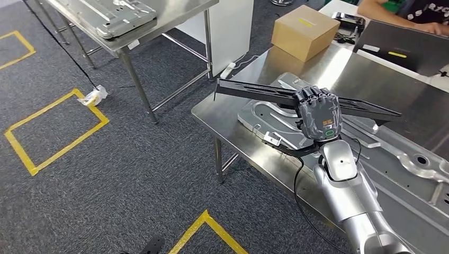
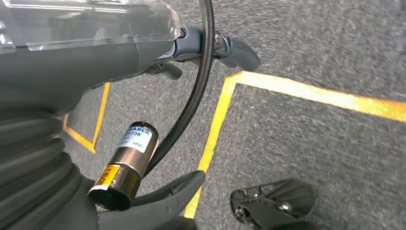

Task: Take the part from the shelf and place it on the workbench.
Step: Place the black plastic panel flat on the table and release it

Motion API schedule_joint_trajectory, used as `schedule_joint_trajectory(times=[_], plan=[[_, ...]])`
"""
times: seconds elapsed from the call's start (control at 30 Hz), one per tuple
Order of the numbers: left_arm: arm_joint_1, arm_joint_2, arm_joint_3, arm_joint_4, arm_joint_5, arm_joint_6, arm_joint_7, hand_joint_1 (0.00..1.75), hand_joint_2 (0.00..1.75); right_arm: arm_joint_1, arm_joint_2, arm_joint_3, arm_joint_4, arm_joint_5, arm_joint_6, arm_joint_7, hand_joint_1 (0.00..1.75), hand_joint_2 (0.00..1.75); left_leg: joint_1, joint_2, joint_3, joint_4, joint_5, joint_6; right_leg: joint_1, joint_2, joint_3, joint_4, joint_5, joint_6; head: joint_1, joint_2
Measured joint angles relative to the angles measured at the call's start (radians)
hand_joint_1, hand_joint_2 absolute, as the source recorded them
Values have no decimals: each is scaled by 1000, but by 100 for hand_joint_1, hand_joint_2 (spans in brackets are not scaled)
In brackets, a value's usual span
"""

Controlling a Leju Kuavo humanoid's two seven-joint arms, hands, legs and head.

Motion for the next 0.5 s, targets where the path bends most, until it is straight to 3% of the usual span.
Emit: schedule_joint_trajectory(times=[0.03,0.07,0.13,0.2,0.27,0.3,0.33,0.4,0.47,0.5], plan=[[3,0,0,0,-1,0,0,0,175,3,0,0,0,0,0,0,169,175,0,-5,-26,38,-2,0,1,16,0,2,-1,-1,0,0],[5,0,0,0,-2,0,1,0,175,6,0,0,1,0,0,0,169,175,0,-7,-36,38,16,1,2,33,0,5,-3,-1,0,0],[8,0,0,0,-3,0,1,0,175,9,0,0,1,0,0,-1,169,175,1,-23,-7,-62,96,6,2,65,0,13,-7,1,0,0],[8,0,0,0,-5,0,1,0,175,10,0,0,1,0,0,0,169,175,3,-67,37,-173,145,12,1,92,-5,22,-12,9,1,0],[8,0,0,0,-9,0,1,0,175,14,-1,-1,1,0,0,0,169,175,2,-86,54,-209,146,16,-3,116,-12,24,-10,23,0,0],[8,0,0,0,-12,-1,2,0,175,17,-2,-3,1,0,0,1,169,175,1,-77,58,-214,148,19,-6,128,-15,21,-7,30,0,0],[7,-1,0,0,-13,-1,2,0,175,21,-5,-5,1,0,0,1,169,175,2,-65,60,-220,151,24,-7,127,-17,20,-6,37,0,0],[6,-2,0,-1,-14,-1,2,0,175,22,-10,-9,0,0,0,1,169,175,5,-40,67,-235,158,38,-1,72,-36,55,-29,46,3,0],[6,-3,0,-1,-14,-1,2,0,175,21,-12,-11,0,0,0,1,169,175,4,-15,70,-242,159,47,0,2,-91,169,-89,54,7,0],[7,-4,0,-1,-14,-1,2,0,175,22,-11,-11,0,0,0,1,169,175,4,-1,70,-242,158,48,-3,-10,-124,236,-116,58,8,0]])
